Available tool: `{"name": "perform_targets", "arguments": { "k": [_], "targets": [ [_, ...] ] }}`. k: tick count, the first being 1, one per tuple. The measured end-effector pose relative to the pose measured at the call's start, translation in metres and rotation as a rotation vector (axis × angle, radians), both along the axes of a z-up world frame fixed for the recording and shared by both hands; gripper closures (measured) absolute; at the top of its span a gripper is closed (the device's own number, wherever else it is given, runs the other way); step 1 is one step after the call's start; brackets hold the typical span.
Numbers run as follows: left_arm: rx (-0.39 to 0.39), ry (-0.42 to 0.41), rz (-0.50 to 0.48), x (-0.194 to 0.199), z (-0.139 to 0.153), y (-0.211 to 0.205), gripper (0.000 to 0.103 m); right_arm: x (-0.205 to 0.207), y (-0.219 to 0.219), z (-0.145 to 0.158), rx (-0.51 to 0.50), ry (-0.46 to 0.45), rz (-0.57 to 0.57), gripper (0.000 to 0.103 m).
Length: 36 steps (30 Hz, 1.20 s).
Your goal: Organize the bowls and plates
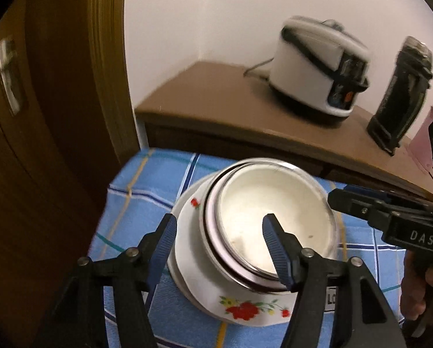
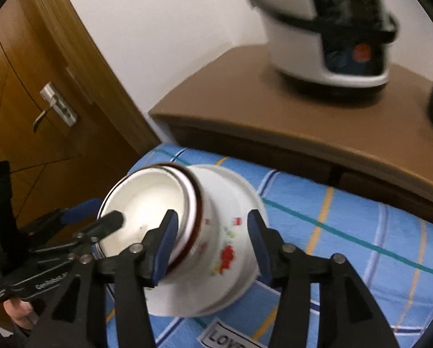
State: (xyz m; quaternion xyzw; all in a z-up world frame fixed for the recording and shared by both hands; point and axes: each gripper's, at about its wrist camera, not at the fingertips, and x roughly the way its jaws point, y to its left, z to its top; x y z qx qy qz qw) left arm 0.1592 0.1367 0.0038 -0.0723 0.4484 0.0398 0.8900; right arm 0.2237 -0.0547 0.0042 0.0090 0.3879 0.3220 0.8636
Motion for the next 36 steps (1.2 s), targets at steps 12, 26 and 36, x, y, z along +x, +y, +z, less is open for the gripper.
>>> {"name": "perform_targets", "arguments": {
  "k": [12,26,36],
  "targets": [
    [0.016,-0.124,-0.096,-0.017,0.026,-0.055,0.033,-0.056,-0.07,0.04,0.015,-0.222,-0.155,0.035],
    [0.013,-0.186,-0.128,-0.029,0.045,-0.081,0.033,-0.077,-0.093,0.048,0.044,-0.283,-0.183,0.032],
    [0.03,-0.198,-0.14,-0.032,0.049,-0.091,0.033,-0.08,-0.097,0.051,0.049,-0.299,-0.184,0.03]
  ]
}}
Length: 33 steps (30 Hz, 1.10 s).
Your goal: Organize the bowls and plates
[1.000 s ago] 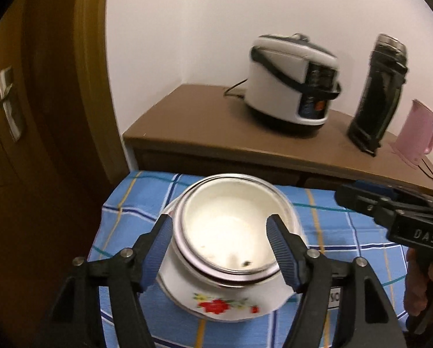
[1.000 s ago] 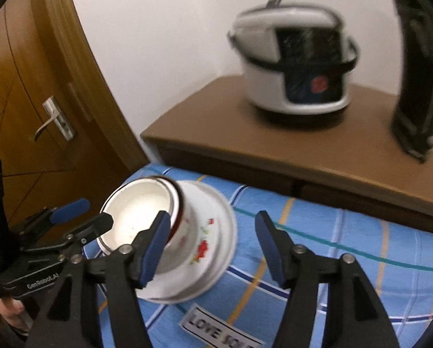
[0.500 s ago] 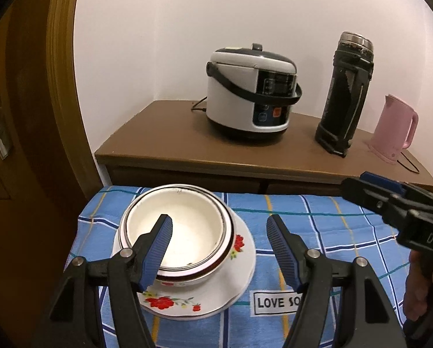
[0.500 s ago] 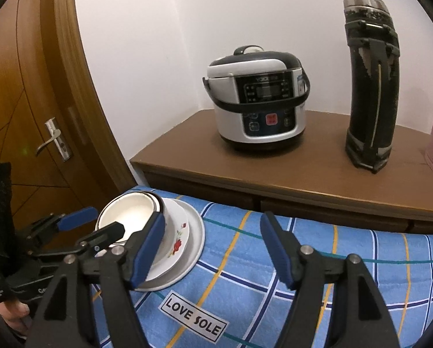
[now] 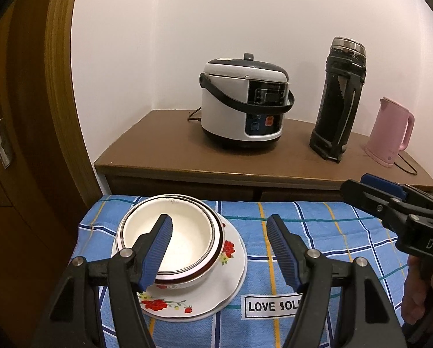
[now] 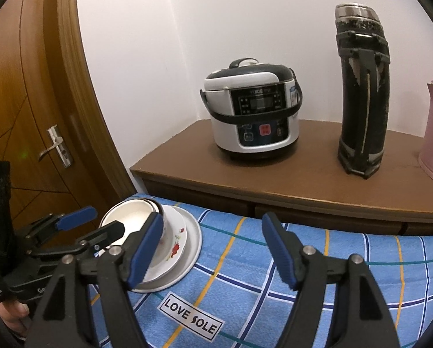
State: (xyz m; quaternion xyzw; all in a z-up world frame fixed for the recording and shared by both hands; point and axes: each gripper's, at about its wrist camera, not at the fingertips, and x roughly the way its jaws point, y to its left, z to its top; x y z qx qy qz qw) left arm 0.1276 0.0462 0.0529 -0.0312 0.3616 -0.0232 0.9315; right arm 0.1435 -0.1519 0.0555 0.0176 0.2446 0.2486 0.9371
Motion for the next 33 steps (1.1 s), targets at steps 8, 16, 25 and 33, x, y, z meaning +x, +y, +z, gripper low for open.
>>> {"name": "perform_targets", "arguments": {
  "k": [8,16,25,33],
  "targets": [
    [0.001,-0.008,-0.004,0.001,0.003,-0.003,0.033,-0.002,-0.003,0.002,0.0,-0.009,-0.005,0.03],
    [0.008,-0.019,-0.016,-0.001,0.008,-0.01,0.033,-0.005,-0.007,0.006,-0.002,-0.021,-0.011,0.029],
    [0.02,-0.033,-0.027,-0.003,0.013,-0.016,0.033,-0.009,-0.013,0.009,-0.001,-0.034,-0.02,0.028],
    [0.021,-0.019,-0.036,-0.002,0.017,-0.019,0.033,-0.012,-0.017,0.015,-0.003,-0.05,-0.025,0.028]
  ]
}}
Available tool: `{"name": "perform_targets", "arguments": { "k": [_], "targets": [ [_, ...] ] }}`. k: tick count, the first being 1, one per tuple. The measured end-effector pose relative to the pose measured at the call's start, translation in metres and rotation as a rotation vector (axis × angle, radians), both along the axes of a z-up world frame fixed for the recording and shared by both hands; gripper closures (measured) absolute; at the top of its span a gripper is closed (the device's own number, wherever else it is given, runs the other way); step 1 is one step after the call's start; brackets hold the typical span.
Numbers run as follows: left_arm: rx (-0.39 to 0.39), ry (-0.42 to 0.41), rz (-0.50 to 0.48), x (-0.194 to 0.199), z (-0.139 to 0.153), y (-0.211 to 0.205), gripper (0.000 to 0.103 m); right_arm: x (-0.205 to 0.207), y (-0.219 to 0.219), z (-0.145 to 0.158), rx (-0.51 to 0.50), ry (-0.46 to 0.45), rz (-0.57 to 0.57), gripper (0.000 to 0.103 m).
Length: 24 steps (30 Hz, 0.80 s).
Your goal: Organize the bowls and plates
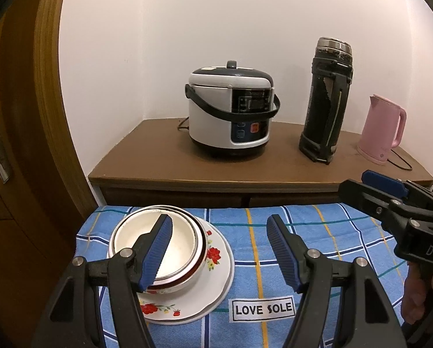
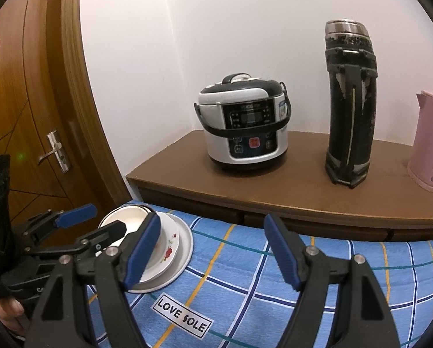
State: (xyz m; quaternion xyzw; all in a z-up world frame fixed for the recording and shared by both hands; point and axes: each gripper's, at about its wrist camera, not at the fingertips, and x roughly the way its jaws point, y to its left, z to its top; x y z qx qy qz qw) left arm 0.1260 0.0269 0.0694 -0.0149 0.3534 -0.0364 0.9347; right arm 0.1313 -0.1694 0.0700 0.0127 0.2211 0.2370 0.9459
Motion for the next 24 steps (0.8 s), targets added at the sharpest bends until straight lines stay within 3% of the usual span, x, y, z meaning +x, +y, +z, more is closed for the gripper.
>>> {"name": "perform_targets", "arguments": {
  "k": [24],
  "targets": [
    [-0.05,-0.056,-0.067,-0.006,0.012,-0.012,0.033,-0.013,-0.008,0.01,-0.032,-0.043,-0.027,0.023]
  ]
}}
